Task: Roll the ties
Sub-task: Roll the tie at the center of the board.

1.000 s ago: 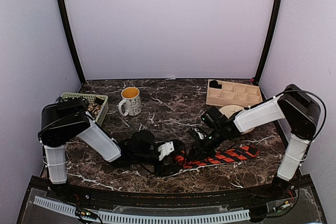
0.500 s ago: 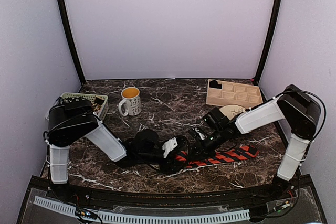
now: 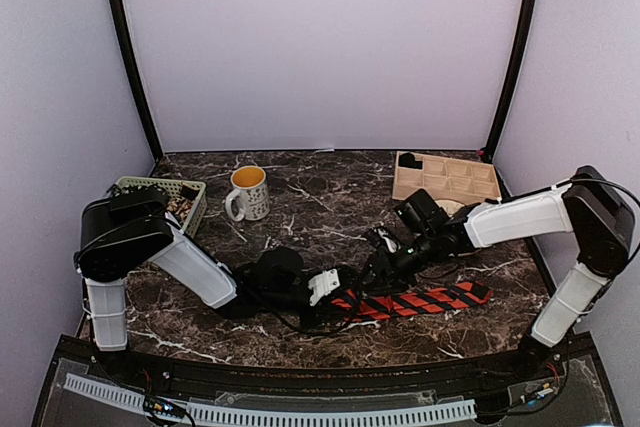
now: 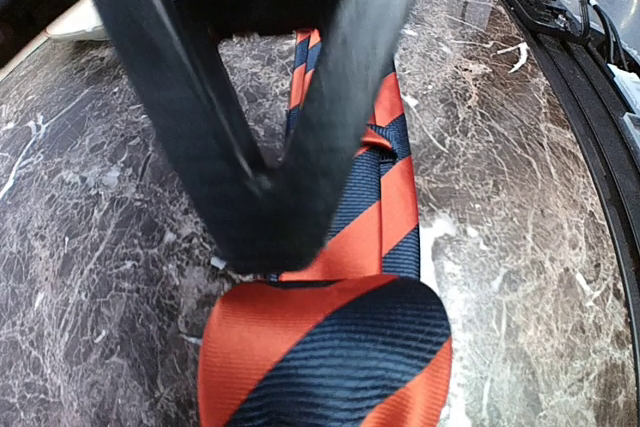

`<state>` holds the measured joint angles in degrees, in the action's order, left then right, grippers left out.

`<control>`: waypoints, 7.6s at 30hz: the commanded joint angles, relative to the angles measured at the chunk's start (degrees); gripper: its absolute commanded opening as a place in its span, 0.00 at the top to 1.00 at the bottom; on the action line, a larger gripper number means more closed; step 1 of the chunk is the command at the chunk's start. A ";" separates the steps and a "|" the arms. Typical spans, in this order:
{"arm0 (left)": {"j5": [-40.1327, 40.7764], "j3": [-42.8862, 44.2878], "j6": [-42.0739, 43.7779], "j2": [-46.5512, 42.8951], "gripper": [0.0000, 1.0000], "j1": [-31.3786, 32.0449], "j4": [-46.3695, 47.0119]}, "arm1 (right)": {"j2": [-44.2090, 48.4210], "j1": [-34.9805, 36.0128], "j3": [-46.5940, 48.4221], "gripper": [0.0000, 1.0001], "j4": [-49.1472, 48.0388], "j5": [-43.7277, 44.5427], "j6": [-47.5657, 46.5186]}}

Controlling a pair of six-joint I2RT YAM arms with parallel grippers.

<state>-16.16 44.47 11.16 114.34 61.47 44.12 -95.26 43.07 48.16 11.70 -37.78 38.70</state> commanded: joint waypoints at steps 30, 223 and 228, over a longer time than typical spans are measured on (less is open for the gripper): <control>6.59 -1.44 -2.94 -11.83 0.10 0.58 -6.44 | -3.70 -0.07 -6.50 1.00 3.96 7.27 -3.48; -1.39 -0.06 -2.68 -3.89 0.30 -3.03 -2.77 | -11.29 -0.88 0.77 1.00 1.19 2.55 -2.92; -3.28 3.96 -4.99 -0.02 0.33 -2.94 -1.48 | -11.13 -1.41 0.18 1.00 1.99 3.61 -4.02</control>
<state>-16.97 44.77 8.64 112.20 58.67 40.42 -104.79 41.63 50.15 8.19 -40.58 36.77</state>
